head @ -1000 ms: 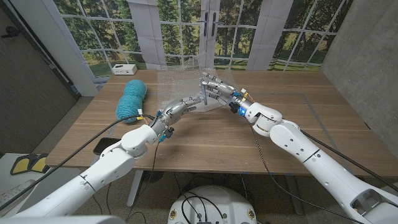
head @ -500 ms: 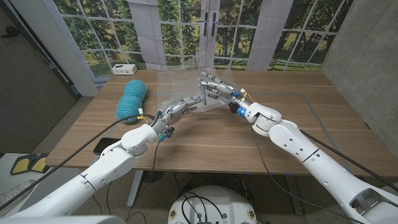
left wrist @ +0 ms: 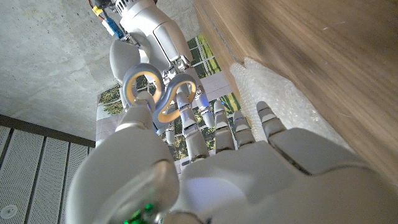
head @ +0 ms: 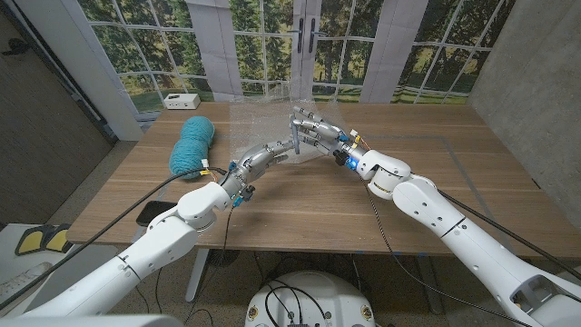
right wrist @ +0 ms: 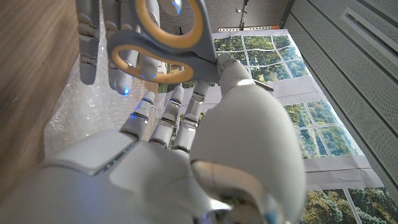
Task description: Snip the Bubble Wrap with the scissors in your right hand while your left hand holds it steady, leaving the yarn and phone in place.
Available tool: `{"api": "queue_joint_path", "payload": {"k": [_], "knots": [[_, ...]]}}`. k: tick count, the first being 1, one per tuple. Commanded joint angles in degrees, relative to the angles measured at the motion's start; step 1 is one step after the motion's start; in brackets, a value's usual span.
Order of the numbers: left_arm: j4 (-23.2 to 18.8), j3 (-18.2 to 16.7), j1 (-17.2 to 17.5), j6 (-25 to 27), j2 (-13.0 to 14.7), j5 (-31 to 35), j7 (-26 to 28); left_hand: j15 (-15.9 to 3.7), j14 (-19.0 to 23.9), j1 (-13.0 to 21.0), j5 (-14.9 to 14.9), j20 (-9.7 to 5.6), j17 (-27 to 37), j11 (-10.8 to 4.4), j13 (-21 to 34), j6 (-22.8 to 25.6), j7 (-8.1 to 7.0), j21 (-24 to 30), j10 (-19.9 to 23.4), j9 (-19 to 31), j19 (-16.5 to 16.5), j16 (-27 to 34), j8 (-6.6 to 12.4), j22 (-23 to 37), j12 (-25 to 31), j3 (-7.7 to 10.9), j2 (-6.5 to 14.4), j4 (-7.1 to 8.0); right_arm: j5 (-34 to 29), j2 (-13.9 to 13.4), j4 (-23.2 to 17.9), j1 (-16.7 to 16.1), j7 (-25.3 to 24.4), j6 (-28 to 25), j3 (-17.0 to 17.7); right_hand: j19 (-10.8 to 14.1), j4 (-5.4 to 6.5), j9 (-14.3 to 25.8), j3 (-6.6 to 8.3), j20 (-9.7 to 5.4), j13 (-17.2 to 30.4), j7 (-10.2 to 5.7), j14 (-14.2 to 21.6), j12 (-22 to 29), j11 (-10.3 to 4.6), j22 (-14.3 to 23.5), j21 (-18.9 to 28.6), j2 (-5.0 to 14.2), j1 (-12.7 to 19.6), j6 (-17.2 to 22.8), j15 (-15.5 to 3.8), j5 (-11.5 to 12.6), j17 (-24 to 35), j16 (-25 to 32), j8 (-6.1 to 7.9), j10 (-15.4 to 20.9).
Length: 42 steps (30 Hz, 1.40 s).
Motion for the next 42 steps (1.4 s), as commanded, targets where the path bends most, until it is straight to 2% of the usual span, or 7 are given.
{"api": "queue_joint_path", "payload": {"k": [1, 4, 16, 19, 23, 42], "knots": [[0.0, 0.1, 0.0, -0.1, -0.2, 0.1, 0.1, 0.01, -0.4, 0.0, -0.1, 0.35, 0.3, -0.12, 0.2, 0.9, 0.3, -0.1, -0.3, 0.1, -0.2, 0.1, 0.01, 0.3, -0.1, -0.4, -0.4, 0.13, -0.9, -0.2, -0.5, -0.2, -0.4, 0.1, -0.5, -0.4, 0.0, 0.2, 0.01, 0.01, 0.2, -0.25, -0.1, 0.2, -8.8, 0.2, 0.1, 0.03, 0.8, 0.6, -10.19, 0.2, 0.2, -0.1, 0.09, 9.1], [0.2, 0.2, -0.2, -0.2, -0.3, 0.2, 0.0, -0.04, -0.4, 0.0, -0.1, 0.35, 0.3, -0.28, 0.2, 1.2, 0.3, -0.1, -0.2, 0.1, -0.2, 0.0, 0.06, 0.3, -0.2, -0.47, -0.4, 0.15, -1.2, 0.0, -0.5, -0.1, -1.2, -0.2, -0.6, -0.4, 0.02, 0.2, -0.07, -0.02, 0.1, -0.73, -0.2, 0.1, -8.8, 0.2, 0.0, -0.01, 0.7, 1.0, -10.14, 0.2, 0.2, -0.2, 0.18, 9.1], [1.1, 0.9, -1.4, -0.2, -0.7, 0.7, -0.8, -0.17, -0.6, 0.1, 0.0, 0.33, 0.3, -0.74, 0.2, 3.4, 1.59, -0.2, -0.1, 0.1, -0.2, -0.1, 0.61, 0.3, -0.5, -0.81, -0.3, 0.19, -1.8, 0.6, -0.1, 0.3, -2.3, -0.3, -0.9, -0.7, 0.02, 0.2, -0.11, -0.25, 0.1, -0.98, -0.5, 0.2, -8.79, 0.2, 0.0, 0.12, 0.9, 1.3, -10.22, 0.1, 0.2, -0.4, 0.17, 9.1], [1.2, 1.0, -1.6, -0.1, -0.7, 0.8, -0.8, -0.36, -0.7, 0.3, 0.1, 0.3, 0.3, -1.5, 0.2, 3.8, 1.62, -0.2, 0.0, 0.0, -0.2, -0.2, 0.61, 0.3, -0.5, -0.83, -0.2, 0.12, -1.9, 0.7, -0.3, 0.2, -2.8, -0.4, -0.9, -0.7, 0.02, 0.2, -0.13, -0.24, 0.1, -0.96, -0.5, 0.2, -8.79, 0.2, 0.0, 0.13, 0.9, 1.3, -10.22, 0.1, 0.2, -0.4, 0.16, 9.1], [1.2, 1.0, -1.8, -0.1, -0.6, 0.9, -0.9, -0.48, -0.7, 0.4, 0.1, 0.18, 0.3, -1.61, 0.2, 4.2, 1.83, -0.2, -0.1, 0.0, -0.2, -0.2, 0.66, 0.3, -0.7, -0.89, -0.3, 0.08, -1.9, 0.8, -0.5, 0.2, -3.4, -0.7, -0.8, -0.7, 0.02, 0.2, -0.15, -0.23, 0.0, -0.97, -0.6, 0.2, -8.78, 0.2, 0.0, 0.15, 0.9, 1.4, -10.22, 0.1, 0.2, -0.4, 0.18, 9.1], [1.5, 0.9, -1.0, -1.1, -1.0, -0.2, -1.5, -0.58, -0.2, 0.0, 0.2, -0.06, 0.4, -2.46, 0.2, 6.5, 2.67, -0.1, 0.7, 0.0, 0.0, 0.0, 0.93, 0.3, -0.8, -1.81, -0.9, 0.28, -3.1, 0.2, -2.4, -0.5, -4.9, -1.3, -1.4, -0.7, 0.04, 0.2, -0.31, -0.1, 0.0, -0.89, -0.5, 0.3, -8.8, 0.2, 0.0, 0.24, 1.0, 2.1, -10.2, -0.1, 0.3, -0.4, 0.26, 9.0]]}}
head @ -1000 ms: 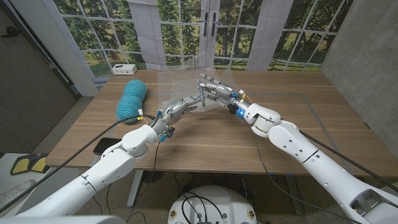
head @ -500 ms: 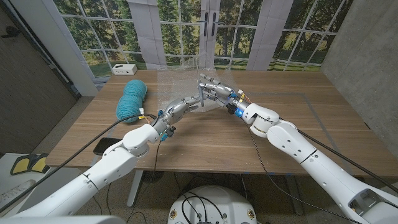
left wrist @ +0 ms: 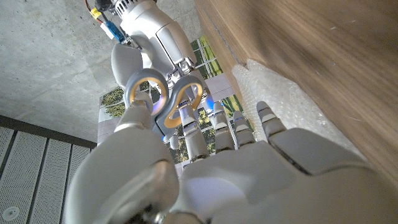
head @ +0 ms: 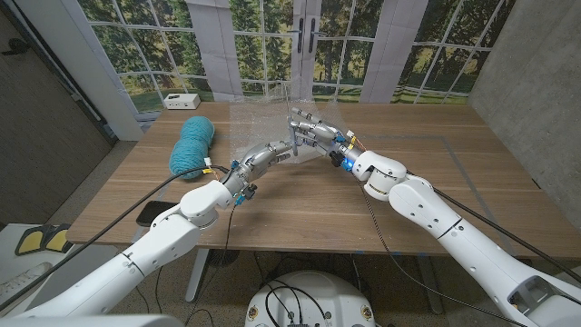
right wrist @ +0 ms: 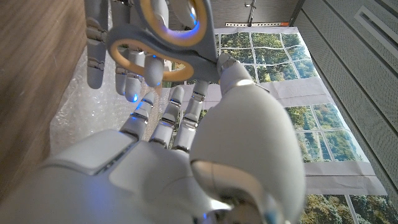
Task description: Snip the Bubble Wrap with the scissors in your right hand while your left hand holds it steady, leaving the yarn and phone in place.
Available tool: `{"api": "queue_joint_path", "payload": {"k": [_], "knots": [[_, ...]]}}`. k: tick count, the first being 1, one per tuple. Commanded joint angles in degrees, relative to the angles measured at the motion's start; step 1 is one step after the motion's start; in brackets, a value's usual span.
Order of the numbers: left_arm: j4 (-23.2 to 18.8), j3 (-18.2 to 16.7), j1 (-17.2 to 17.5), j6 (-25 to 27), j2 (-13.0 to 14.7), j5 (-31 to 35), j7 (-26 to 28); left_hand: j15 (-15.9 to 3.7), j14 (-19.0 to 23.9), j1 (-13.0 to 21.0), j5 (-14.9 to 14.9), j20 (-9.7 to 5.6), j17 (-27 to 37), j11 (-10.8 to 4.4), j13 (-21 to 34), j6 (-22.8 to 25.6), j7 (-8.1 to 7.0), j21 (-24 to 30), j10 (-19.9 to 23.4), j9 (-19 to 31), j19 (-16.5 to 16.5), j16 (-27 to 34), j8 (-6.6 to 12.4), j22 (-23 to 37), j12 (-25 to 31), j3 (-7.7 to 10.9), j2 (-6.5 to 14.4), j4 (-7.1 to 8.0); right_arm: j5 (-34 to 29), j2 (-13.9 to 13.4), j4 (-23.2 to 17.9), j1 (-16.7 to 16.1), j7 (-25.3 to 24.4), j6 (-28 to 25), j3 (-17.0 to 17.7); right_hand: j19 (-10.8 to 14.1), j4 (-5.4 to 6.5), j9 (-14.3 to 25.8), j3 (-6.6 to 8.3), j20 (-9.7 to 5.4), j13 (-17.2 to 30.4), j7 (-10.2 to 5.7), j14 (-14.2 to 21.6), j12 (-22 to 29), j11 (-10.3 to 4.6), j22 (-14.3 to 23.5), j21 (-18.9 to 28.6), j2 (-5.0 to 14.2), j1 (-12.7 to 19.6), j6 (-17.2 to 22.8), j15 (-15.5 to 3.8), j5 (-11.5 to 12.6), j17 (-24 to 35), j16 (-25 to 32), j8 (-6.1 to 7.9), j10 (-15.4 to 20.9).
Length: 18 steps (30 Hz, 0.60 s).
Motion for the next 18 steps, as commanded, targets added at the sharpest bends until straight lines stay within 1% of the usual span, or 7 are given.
{"api": "queue_joint_path", "payload": {"k": [1, 5, 6, 8, 9, 13, 18], "knots": [[0.3, 0.0, 0.4, -0.8, -0.2, -0.4, -0.4, 0.06, 0.4, 0.3, 0.2, -0.1, 0.1, -0.21, 0.1, 1.0, 0.12, -0.1, 0.3, 0.2, 0.0, 0.0, 0.48, 0.3, -0.4, -0.32, -0.6, 0.05, -0.1, -0.4, -1.3, -0.6, -1.0, -0.6, -0.2, -0.1, 0.2, 0.1, -0.13, -0.13, 0.3, 0.02, -0.2, 0.3, -8.87, 0.2, 0.0, -0.01, 0.8, 0.6, -9.89, 0.1, 0.3, 0.0, 0.26, 9.0], [0.2, 0.1, 0.5, -1.0, -0.4, -0.3, -0.3, 0.04, 0.4, 0.3, 0.2, -0.1, 0.1, -0.53, 0.1, 1.4, -0.08, -0.1, 0.3, 0.2, 0.0, 0.0, 0.51, 0.3, -0.4, -0.39, -0.5, 0.07, -0.3, -0.5, -1.5, -0.8, -1.0, -0.6, -0.3, -0.1, 0.21, 0.1, -0.16, -0.16, 0.2, -0.02, -0.2, 0.3, -8.88, 0.2, 0.0, 0.0, 0.8, 0.6, -9.88, 0.1, 0.3, 0.0, 0.23, 9.0], [0.2, 0.1, 0.5, -1.0, -0.4, -0.3, -0.2, 0.02, 0.4, 0.3, 0.2, -0.14, 0.1, -1.09, 0.1, 1.5, -0.07, -0.1, 0.4, 0.2, 0.0, 0.0, 0.48, 0.3, -0.4, -0.42, -0.5, 0.07, -0.3, -0.6, -1.4, -0.8, -0.7, -0.5, -0.3, -0.1, 0.21, 0.1, -0.18, -0.14, 0.2, 0.0, -0.1, 0.3, -8.87, 0.2, 0.0, 0.01, 0.8, 0.6, -9.87, 0.1, 0.3, 0.0, 0.22, 9.0], [0.1, 0.1, 0.7, -1.1, -0.5, 0.0, 0.3, -0.17, 0.6, 0.4, 0.2, -0.11, 0.1, -1.38, 0.1, 2.4, 0.01, -0.1, 0.8, 0.2, 0.0, 0.0, 0.67, 0.3, -0.4, -0.49, -0.4, 0.08, -0.2, -0.6, -1.6, -0.9, -0.7, -0.5, -0.3, -0.1, 0.22, 0.1, -0.19, -0.13, 0.2, -0.02, -0.1, 0.3, -8.87, 0.2, 0.0, 0.0, 0.8, 0.6, -9.86, 0.1, 0.4, 0.0, 0.21, 9.0], [0.0, 0.1, 0.8, -1.1, -0.6, 0.1, 0.5, -0.27, 0.6, 0.4, 0.3, -0.12, 0.1, -1.99, 0.1, 2.7, -0.06, -0.1, 0.9, 0.2, 0.2, 0.1, 0.71, 0.3, -0.4, -0.54, -0.4, 0.08, 0.0, -0.6, -1.7, -0.9, -0.7, -0.5, -0.3, -0.1, 0.22, 0.1, -0.21, -0.14, 0.2, -0.02, -0.2, 0.3, -8.87, 0.2, 0.0, -0.01, 0.8, 0.6, -9.86, 0.1, 0.4, 0.0, 0.2, 8.9], [0.0, 0.1, 0.9, -1.0, -0.7, 0.0, 0.6, -0.69, 1.2, 0.9, 0.5, -0.08, 0.1, -3.29, 0.2, 4.0, 0.16, 0.0, 1.7, 0.2, 0.4, 0.2, 0.84, 0.3, -0.3, -0.63, -0.3, -0.05, 0.3, -0.7, -2.0, -0.9, -0.4, -0.9, -0.3, -0.1, 0.21, 0.1, -0.2, -0.19, 0.2, 0.0, -0.1, 0.3, -8.87, 0.2, 0.0, 0.04, 0.8, 0.6, -9.91, 0.1, 0.4, 0.0, 0.19, 8.9], [0.1, 0.2, 0.9, -1.2, -1.0, -0.4, 0.4, -0.84, 1.6, 1.4, 0.6, -0.17, 0.1, -3.76, 0.2, 5.0, 0.48, 0.0, 2.2, 0.2, 0.6, 0.3, 0.95, 0.3, -0.3, -0.65, -0.2, -0.18, 1.5, -0.7, -2.4, -0.8, -0.2, -1.6, -0.2, -0.1, 0.21, 0.1, -0.25, -0.22, 0.2, 0.02, -0.2, 0.4, -8.87, 0.2, 0.1, 0.03, 0.8, 0.6, -9.89, 0.0, 0.4, -0.1, 0.14, 9.0]]}}
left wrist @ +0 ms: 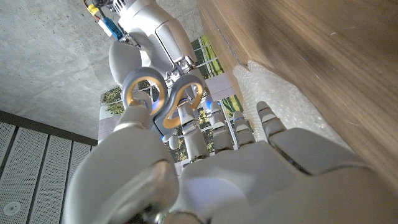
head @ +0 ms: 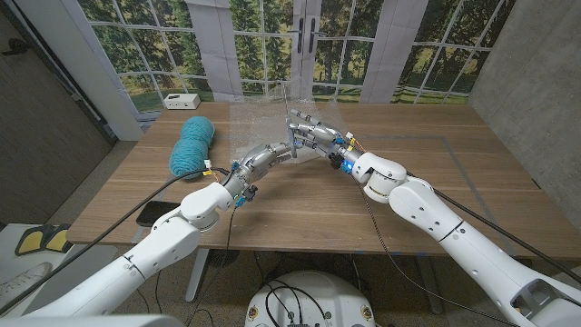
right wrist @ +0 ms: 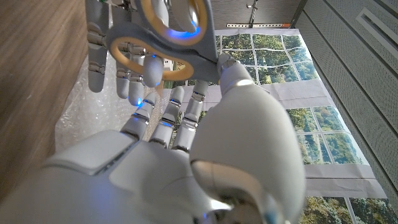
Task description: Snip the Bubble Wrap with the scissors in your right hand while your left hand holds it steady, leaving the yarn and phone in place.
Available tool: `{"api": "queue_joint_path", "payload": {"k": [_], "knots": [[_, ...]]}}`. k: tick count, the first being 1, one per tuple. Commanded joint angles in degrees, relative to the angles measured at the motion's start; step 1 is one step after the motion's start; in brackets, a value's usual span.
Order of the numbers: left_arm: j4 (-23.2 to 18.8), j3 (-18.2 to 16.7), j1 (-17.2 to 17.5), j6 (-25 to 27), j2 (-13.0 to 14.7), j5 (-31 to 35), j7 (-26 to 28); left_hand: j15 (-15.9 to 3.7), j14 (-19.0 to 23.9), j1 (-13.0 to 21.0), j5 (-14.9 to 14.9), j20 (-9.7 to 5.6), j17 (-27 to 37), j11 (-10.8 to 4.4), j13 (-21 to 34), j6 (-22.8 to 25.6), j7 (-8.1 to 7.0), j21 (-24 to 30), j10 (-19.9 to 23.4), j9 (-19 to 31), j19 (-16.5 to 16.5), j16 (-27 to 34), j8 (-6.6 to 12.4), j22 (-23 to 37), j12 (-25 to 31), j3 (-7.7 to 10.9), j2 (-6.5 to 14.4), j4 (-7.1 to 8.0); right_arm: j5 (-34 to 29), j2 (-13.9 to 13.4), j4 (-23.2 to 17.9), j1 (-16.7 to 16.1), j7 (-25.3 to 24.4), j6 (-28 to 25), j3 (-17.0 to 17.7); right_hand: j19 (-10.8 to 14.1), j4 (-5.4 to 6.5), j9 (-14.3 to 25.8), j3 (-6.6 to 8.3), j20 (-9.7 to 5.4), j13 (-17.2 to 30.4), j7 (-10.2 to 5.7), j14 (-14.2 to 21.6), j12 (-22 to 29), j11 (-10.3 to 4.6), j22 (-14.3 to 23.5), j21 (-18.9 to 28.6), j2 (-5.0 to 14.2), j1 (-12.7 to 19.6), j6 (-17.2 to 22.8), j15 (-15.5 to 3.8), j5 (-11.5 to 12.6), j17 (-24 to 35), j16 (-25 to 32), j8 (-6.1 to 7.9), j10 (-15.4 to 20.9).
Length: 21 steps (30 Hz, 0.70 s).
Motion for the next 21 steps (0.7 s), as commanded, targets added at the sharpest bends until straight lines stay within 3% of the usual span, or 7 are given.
{"api": "queue_joint_path", "payload": {"k": [1, 9, 21], "knots": [[0.0, 0.1, 0.4, -0.5, -0.6, -0.3, 0.2, 0.02, 0.7, 1.2, 0.3, 0.13, 0.1, -1.04, 0.2, 1.2, 0.16, 0.1, 0.3, 0.2, 0.4, 0.3, 0.26, 0.3, 0.1, -0.09, 0.2, -0.11, 1.6, -0.2, -1.0, -0.2, 0.3, -1.1, 0.0, -0.1, 0.24, 0.1, -0.06, -0.19, 0.2, 0.01, -0.2, 0.4, -8.86, 0.2, 0.1, 0.02, 0.8, 0.6, -9.9, 0.0, 0.1, -0.1, 0.13, 9.0], [-0.1, 0.3, 0.1, -0.5, -0.3, -0.1, -0.4, -0.23, 1.0, 1.7, 0.4, -0.04, 0.1, -1.48, 0.2, 1.4, 0.01, 0.1, 0.6, 0.2, 0.5, 0.3, 0.07, 0.3, 0.1, -0.12, 0.3, -0.22, 1.5, -0.4, -1.7, -0.2, -0.3, -1.8, -0.5, 0.0, 0.23, 0.1, -0.16, -0.09, 0.0, 0.01, -0.1, 0.4, -8.88, 0.2, 0.1, 0.0, 0.9, 1.5, -9.86, 0.0, 0.1, -0.1, 0.36, 9.1], [0.4, 0.6, -0.4, -0.6, -0.3, 0.0, -1.1, 0.05, 0.3, 0.7, 0.4, -0.03, 0.2, -1.16, 0.3, 0.2, 0.09, -0.2, -0.5, 0.1, 0.0, 0.0, -0.99, 0.3, -0.7, -1.6, -1.5, 0.08, 1.3, -0.2, -2.1, 0.2, -0.8, -2.5, -1.3, 0.2, 0.1, 0.1, -0.3, 0.05, -0.6, -0.17, 0.1, 0.3, -8.86, 0.2, 0.1, -0.25, 1.1, 2.6, -9.88, -0.1, 0.1, -0.1, 0.55, 9.6]]}}
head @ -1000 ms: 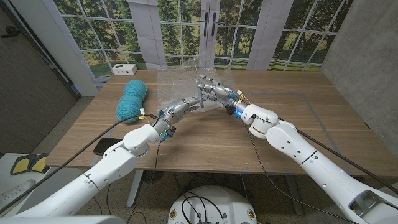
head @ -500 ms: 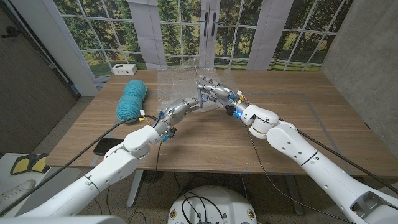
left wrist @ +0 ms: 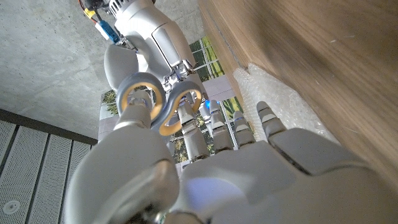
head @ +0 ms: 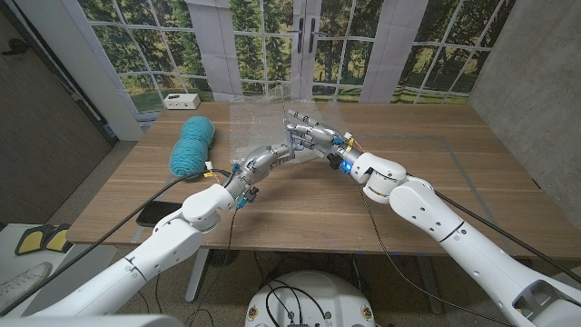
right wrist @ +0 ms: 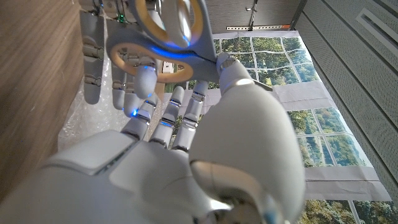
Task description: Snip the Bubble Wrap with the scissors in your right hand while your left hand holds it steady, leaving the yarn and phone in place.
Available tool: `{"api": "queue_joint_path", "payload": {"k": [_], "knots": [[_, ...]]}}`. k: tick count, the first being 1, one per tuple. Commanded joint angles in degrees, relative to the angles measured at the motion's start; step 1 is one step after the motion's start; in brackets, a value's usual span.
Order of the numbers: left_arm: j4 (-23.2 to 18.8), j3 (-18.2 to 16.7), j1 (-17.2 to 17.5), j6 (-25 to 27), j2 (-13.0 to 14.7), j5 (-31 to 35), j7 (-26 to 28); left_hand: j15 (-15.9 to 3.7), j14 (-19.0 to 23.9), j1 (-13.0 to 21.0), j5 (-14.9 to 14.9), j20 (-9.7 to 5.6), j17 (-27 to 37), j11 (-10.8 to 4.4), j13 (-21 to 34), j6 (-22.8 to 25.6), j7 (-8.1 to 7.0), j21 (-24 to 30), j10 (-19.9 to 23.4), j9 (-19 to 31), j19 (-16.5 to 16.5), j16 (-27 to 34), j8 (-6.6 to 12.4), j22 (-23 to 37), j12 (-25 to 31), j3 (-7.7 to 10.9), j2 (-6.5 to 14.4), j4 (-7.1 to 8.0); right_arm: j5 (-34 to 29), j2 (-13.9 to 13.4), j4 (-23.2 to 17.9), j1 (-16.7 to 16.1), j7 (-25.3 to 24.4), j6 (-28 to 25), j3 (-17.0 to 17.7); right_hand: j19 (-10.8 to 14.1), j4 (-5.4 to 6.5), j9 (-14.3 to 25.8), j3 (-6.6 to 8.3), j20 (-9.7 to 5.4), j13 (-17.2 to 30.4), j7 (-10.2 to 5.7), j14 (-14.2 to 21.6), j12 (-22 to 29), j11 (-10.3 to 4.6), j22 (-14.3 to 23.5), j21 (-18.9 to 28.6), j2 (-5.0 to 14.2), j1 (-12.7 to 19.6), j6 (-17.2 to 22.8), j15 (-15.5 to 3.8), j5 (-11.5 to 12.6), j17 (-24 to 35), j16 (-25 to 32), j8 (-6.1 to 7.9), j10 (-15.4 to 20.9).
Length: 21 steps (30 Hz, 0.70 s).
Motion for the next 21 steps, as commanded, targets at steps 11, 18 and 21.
{"api": "queue_joint_path", "payload": {"k": [11, 18, 21], "knots": [[0.9, 0.5, -1.0, -0.5, -0.2, -0.1, -1.5, 0.26, -0.4, 0.0, 0.5, 0.05, 0.2, -0.04, 0.2, -1.1, -0.32, -0.2, -0.4, 0.1, -0.1, 0.0, -0.71, 0.3, -0.5, -0.88, -1.0, 0.03, 0.2, 0.3, 0.1, 0.7, 0.4, -1.4, -1.3, 0.4, 0.21, 0.1, -0.23, 0.14, -0.2, 0.04, 0.2, 0.0, -8.85, 0.2, 0.1, -0.05, 0.6, 0.9, -9.9, 0.0, 0.1, -0.1, 0.47, 9.7], [1.5, 0.7, -1.4, -1.1, -0.4, -0.5, -2.6, -0.43, -0.1, 0.7, 0.6, 0.24, 0.2, -4.99, 0.4, -1.0, -0.3, -0.2, 0.9, 0.1, -0.1, 0.1, -0.97, 0.3, -0.2, -0.95, -0.3, 0.11, -0.1, 0.5, 0.2, 0.5, -0.3, -1.1, -1.3, 0.4, 0.22, 0.1, -0.28, 0.18, -0.4, 0.06, 0.2, 0.0, -8.85, 0.2, 0.1, -0.08, 0.6, 1.1, -9.88, 0.0, 0.1, -0.2, 0.46, 9.9], [1.5, 0.7, -1.4, -1.1, -0.4, -0.4, -2.5, -0.63, 0.1, 0.9, 0.6, 0.25, 0.2, -4.71, 0.5, -1.0, -0.31, -0.2, 1.9, 0.1, -0.1, 0.2, -0.99, 0.3, 0.1, -0.96, -0.2, 0.14, -0.2, 0.8, 0.5, 0.4, -1.1, -0.7, -1.0, 0.4, 0.22, 0.1, -0.29, 0.17, -0.4, 0.08, 0.3, -0.1, -8.85, 0.2, 0.1, -0.07, 0.6, 1.2, -9.89, 0.0, 0.1, -0.2, 0.45, 9.9]]}}
